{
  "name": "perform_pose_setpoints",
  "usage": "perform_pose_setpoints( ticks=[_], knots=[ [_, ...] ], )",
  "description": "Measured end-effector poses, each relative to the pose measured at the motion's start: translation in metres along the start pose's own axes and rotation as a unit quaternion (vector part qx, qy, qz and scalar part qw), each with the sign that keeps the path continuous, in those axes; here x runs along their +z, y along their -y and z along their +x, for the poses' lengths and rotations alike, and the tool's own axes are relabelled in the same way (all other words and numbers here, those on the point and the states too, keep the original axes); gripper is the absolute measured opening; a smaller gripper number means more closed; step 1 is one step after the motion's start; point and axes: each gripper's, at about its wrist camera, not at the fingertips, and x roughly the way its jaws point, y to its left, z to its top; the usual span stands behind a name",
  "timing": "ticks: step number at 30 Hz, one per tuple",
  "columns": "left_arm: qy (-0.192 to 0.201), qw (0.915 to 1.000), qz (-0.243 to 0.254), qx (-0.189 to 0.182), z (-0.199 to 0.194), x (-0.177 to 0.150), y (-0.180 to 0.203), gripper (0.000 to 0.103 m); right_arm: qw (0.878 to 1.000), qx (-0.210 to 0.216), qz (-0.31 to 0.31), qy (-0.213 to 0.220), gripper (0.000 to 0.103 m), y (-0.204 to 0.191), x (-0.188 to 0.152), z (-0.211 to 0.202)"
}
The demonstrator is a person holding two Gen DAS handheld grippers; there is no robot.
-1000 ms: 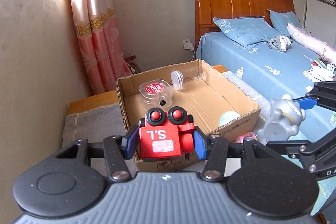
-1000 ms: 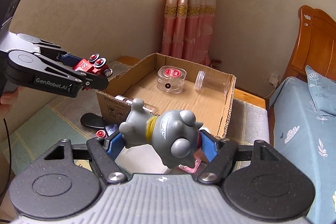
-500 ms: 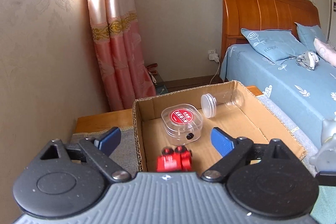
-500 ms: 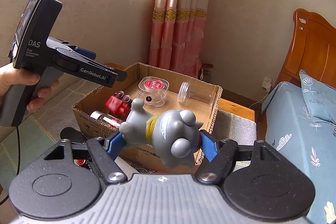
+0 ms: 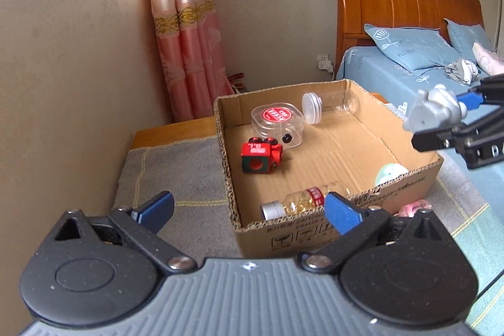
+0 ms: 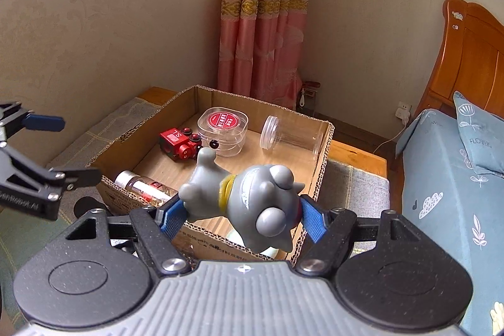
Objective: Organize rigid objects
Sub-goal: 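Lower the grey cat figure into the box and open the right tool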
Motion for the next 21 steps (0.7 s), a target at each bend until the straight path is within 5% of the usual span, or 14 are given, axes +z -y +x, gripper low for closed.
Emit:
perform_pose_setpoints(
  ticks=[16,19,21],
  knots=[
    [-0.025,0.999,-0.035,0.011,-0.023,-0.045,-0.014,0.102,1.0,-0.018,0.01,-0.016,0.081,0.003,0.048,0.051],
    [-0.026,0.999,-0.034,0.007,-0.023,-0.049,-0.013,0.102,1.0,-0.025,0.014,-0.009,0.103,0.001,0.049,0.05],
    [-0.026,0.9991,-0.032,0.006,-0.024,-0.051,-0.012,0.102,1.0,-0.021,0.013,-0.008,0.103,-0.001,0.047,0.047]
  ],
)
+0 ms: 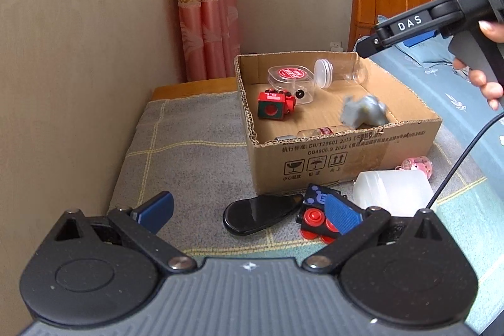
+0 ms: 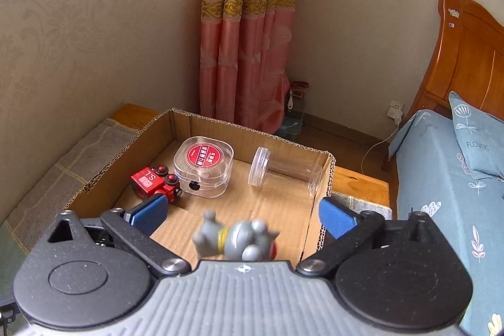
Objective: Organize rigid objects
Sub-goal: 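Lower the grey cat figure into the box and open the right tool, then grasp the blue-and-red wheeled toy with left tool while right tool approaches the white bottle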
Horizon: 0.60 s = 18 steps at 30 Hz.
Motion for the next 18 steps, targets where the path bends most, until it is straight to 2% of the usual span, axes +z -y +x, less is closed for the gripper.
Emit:
perform_pose_setpoints(
  ticks=[10,18],
  knots=[
    [-0.002,1.0,0.001,-0.007,-0.003,-0.004,0.002,0.102,1.0,-0.002,0.003,-0.006,0.103,-0.011,-0.019,-0.023],
    [-0.003,1.0,0.0,-0.008,-0.005,-0.008,0.003,0.102,1.0,-0.025,0.015,-0.001,0.103,-0.018,-0.045,-0.047]
  ],
)
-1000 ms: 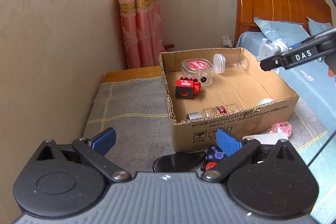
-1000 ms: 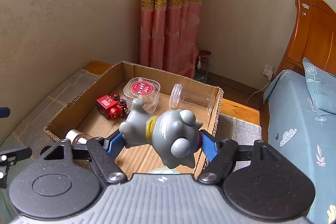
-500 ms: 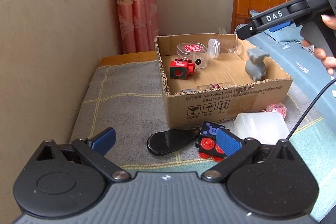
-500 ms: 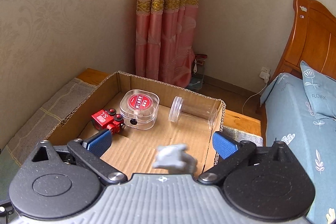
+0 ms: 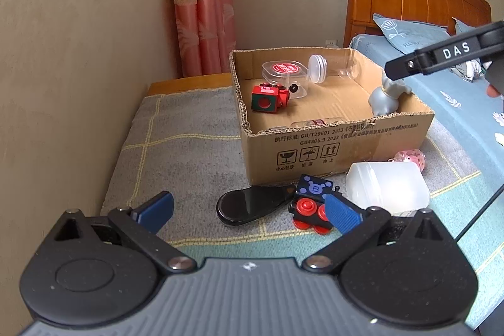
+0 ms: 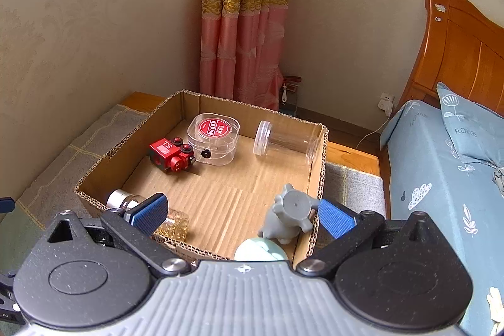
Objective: Organize rigid objects
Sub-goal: 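Grasp the blue-and-red wheeled toy with left tool while right tool approaches the white bottle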
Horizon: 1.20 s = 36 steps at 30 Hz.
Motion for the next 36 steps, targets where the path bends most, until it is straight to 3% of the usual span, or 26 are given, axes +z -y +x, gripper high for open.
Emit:
perform_pose_setpoints(
  ticks=[14,25,36],
  knots=[
    [-0.002,1.0,0.0,0.002,0.001,-0.005,-0.005,0.102,0.999,0.003,0.022,-0.03,0.103,-0.041,-0.059,0.004],
    [-0.009,0.9999,0.002,0.01,0.006,-0.012,-0.013,0.102,0.996,-0.031,0.066,-0.051,0.103,-0.069,-0.079,0.034],
    [-0.015,0.9997,0.016,0.006,0.014,-0.013,-0.013,0.102,0.992,-0.039,0.097,-0.067,0.103,-0.052,-0.104,0.025]
  ],
)
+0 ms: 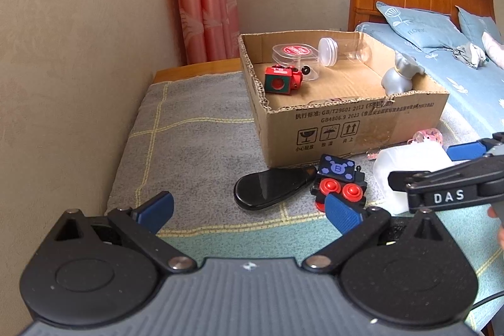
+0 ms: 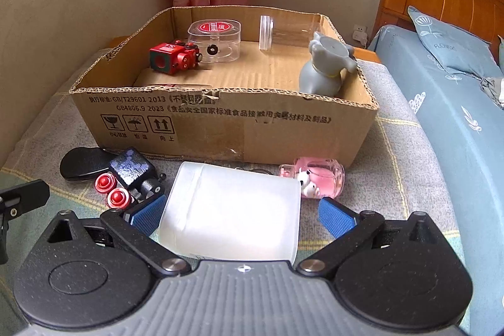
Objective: Organize rigid objects
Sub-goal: 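Grasp the blue-and-red wheeled toy with left tool while right tool approaches the white bottle, then lift the wheeled toy with left tool while right tool grasps the white bottle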
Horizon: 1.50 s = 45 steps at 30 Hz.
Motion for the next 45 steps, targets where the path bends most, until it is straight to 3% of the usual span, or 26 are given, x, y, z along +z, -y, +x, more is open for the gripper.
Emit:
perform_pose_setpoints(
  ticks=[11,20,24,30,33,37,45],
  knots=[
    [0.001,0.9986,0.041,-0.035,0.006,-0.001,0.021,0.102,0.999,0.016,-0.018,-0.026,0.103,0.02,-0.029,0.004],
    [0.011,0.9928,0.088,-0.081,0.02,0.0,0.04,0.101,0.997,0.042,-0.059,-0.001,0.103,0.025,-0.04,0.001],
    [0.01,0.9891,0.105,-0.102,0.03,0.001,0.049,0.096,0.997,0.047,-0.064,0.008,0.103,0.026,-0.043,-0.001],
    [-0.002,0.9858,0.121,-0.116,0.048,0.002,0.057,0.07,0.996,0.054,-0.071,0.011,0.103,0.027,-0.043,-0.001],
    [-0.002,0.986,0.121,-0.115,0.053,0.003,0.058,0.068,0.996,0.056,-0.074,0.012,0.103,0.028,-0.044,-0.002],
    [-0.002,0.9851,0.123,-0.119,0.054,0.004,0.06,0.055,0.995,0.058,-0.075,0.014,0.103,0.029,-0.045,-0.002],
    [-0.007,0.9859,0.122,-0.114,0.049,0.001,0.062,0.054,0.995,0.058,-0.076,0.017,0.103,0.029,-0.045,-0.003]
  ],
)
